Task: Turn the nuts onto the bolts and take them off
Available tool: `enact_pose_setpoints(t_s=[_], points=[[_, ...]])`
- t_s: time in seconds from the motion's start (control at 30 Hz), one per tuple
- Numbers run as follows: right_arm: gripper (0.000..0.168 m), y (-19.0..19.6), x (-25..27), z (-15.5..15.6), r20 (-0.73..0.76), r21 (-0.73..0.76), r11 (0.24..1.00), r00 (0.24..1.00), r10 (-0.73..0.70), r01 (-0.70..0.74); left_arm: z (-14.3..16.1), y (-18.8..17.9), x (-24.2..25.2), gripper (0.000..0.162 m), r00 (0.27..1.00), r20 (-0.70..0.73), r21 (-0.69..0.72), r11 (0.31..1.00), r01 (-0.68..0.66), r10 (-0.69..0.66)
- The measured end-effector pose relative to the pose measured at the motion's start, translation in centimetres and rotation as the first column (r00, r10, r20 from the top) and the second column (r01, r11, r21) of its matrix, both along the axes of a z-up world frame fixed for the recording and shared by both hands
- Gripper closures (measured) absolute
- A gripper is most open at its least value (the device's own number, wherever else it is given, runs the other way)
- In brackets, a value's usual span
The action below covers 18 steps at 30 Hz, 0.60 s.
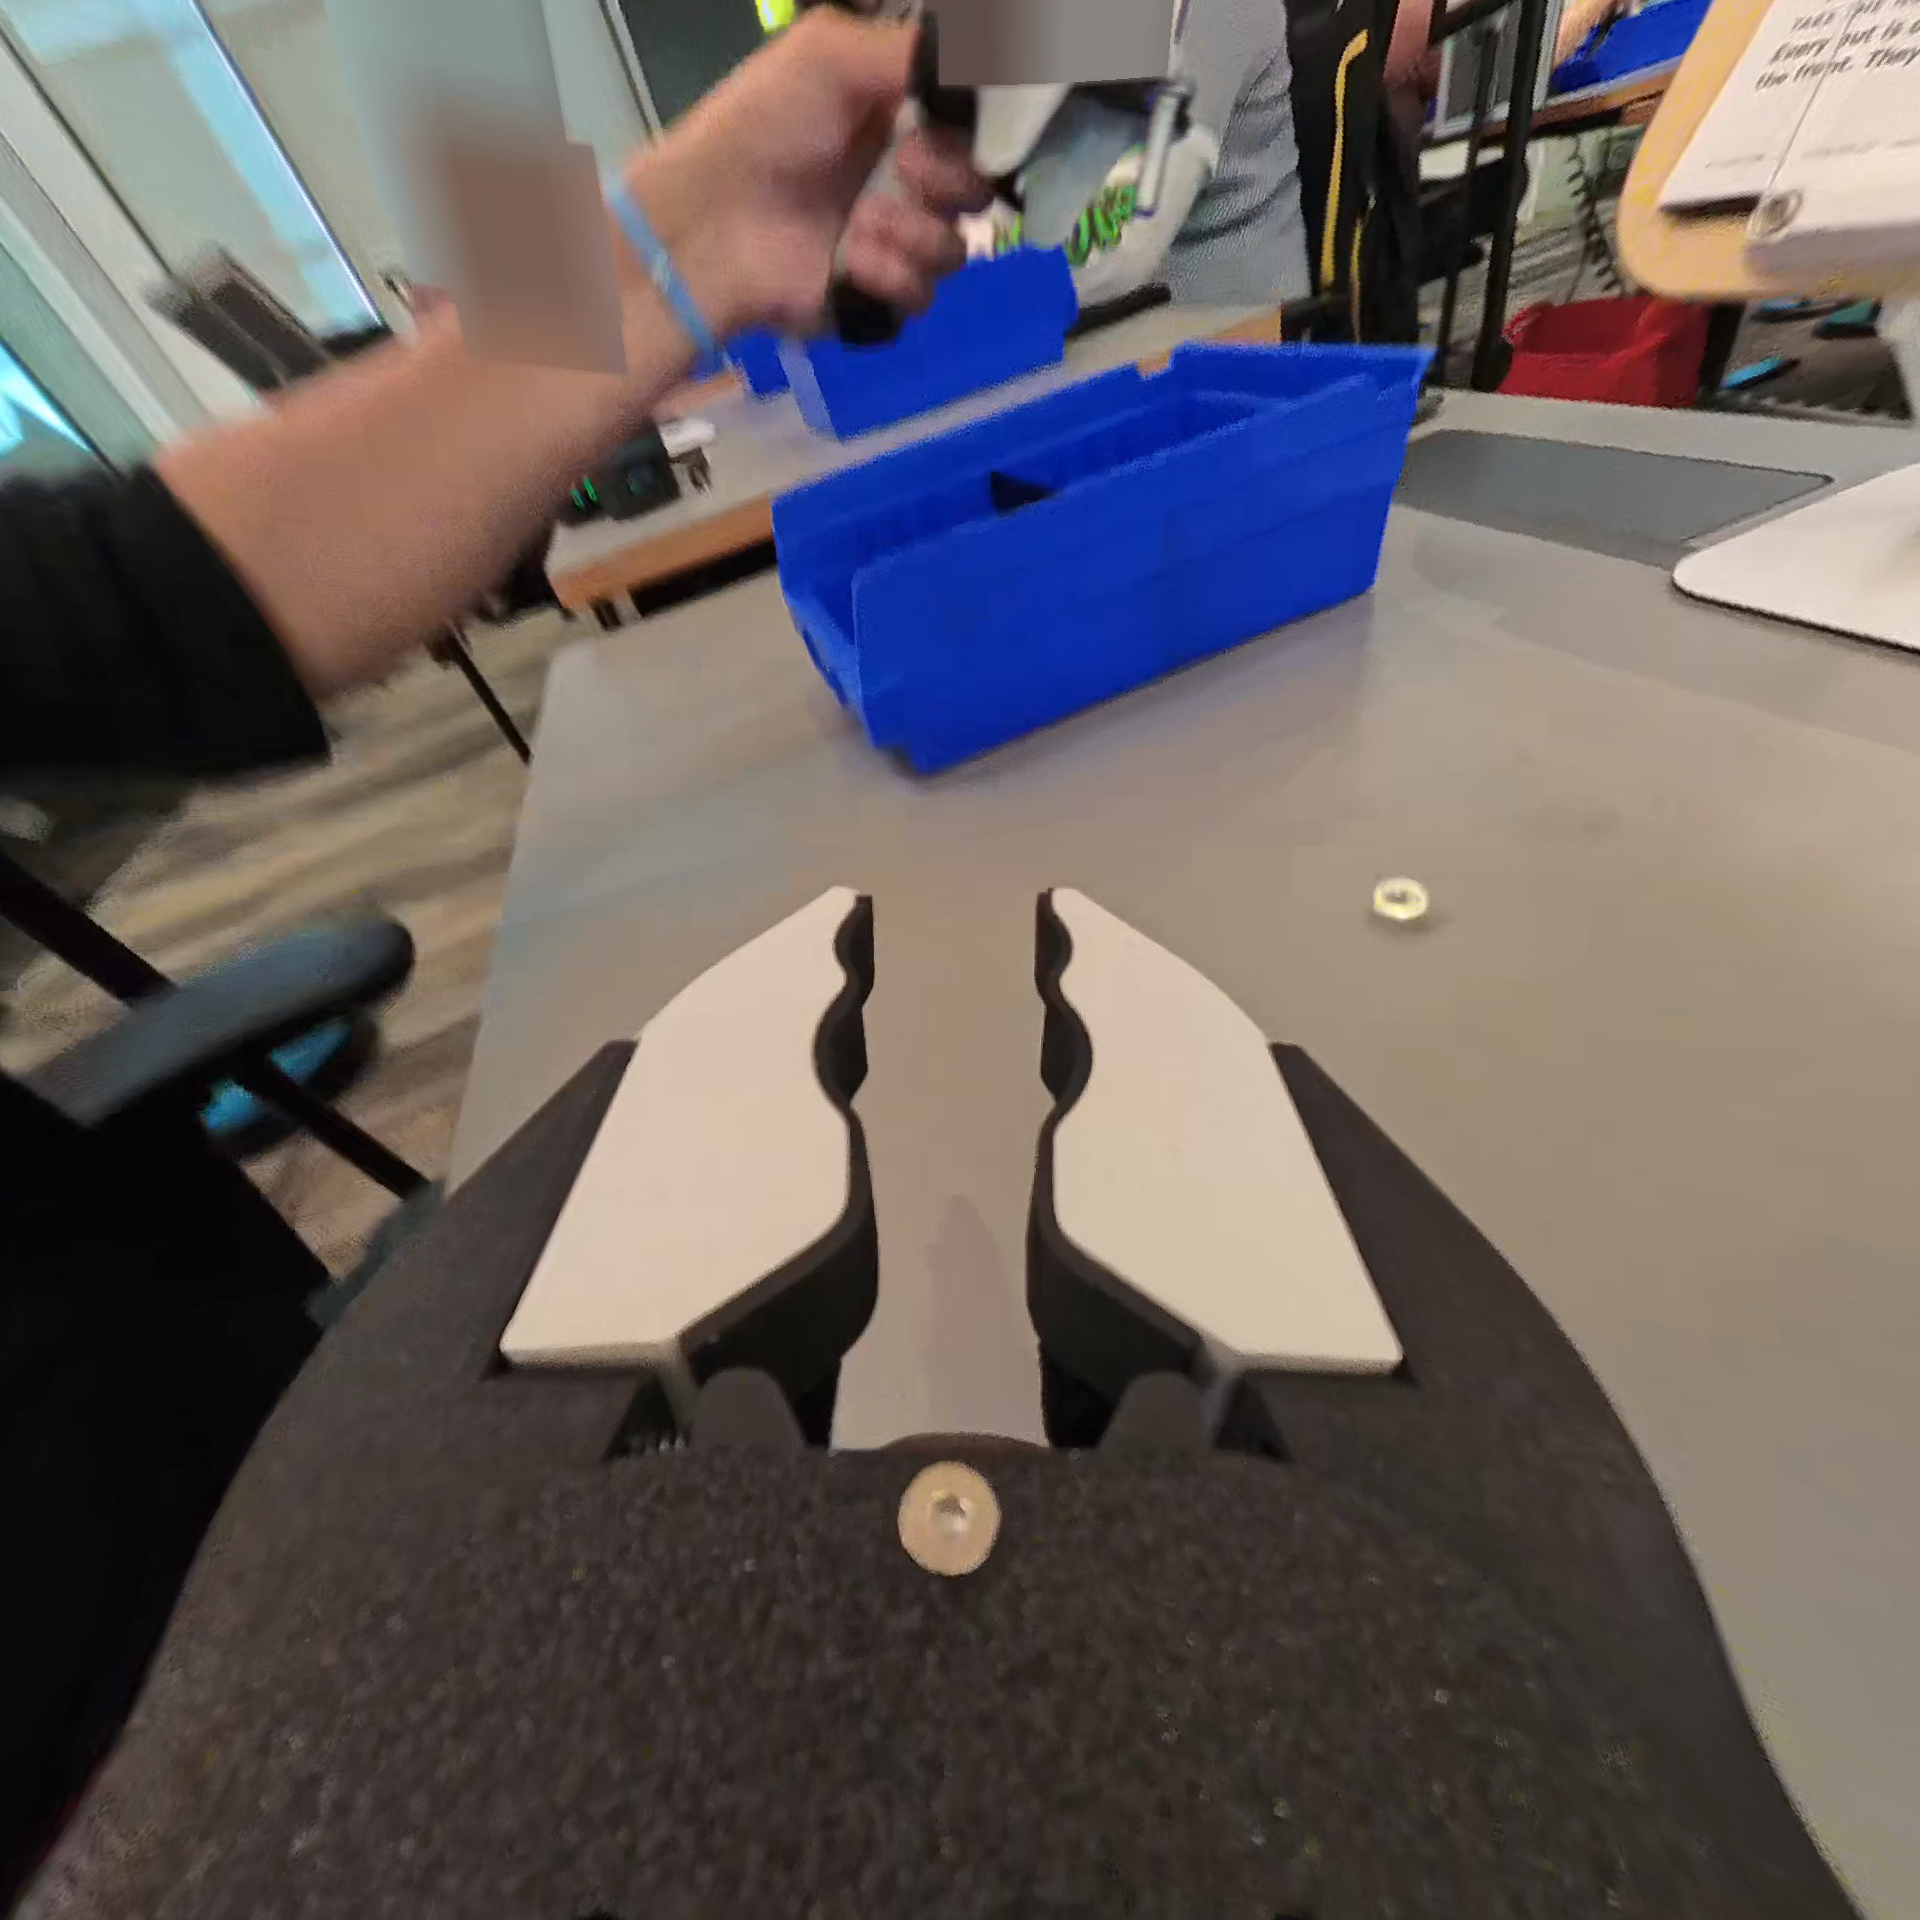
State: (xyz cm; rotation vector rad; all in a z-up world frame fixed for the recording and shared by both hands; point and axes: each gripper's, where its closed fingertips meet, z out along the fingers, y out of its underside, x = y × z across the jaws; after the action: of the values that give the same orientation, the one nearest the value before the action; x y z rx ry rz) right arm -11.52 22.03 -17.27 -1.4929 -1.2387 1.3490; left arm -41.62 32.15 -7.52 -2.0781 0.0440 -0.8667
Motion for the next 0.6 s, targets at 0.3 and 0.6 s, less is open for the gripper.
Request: enact_pose_setpoints(t_s=[0.3, 0.6], points=[[0.131, 0.9, -8.4, 8.2, -0.257, -0.243, 0.945, 0.954, 0.154, -0.218, 4.3, -6.2, 20.7, 0.144, 0.847, 0.292, 0.383, 0.866, 0.322, -0.444], [0.159, 1.5, -7.2, 9.0, -0.305, -0.304, 0.927, 0.944, 0.126, -0.222, 1.9, -6.7, 24.1, 0.144, 0.802, 0.327, 0.371, 0.849, 0.377, -0.499]])
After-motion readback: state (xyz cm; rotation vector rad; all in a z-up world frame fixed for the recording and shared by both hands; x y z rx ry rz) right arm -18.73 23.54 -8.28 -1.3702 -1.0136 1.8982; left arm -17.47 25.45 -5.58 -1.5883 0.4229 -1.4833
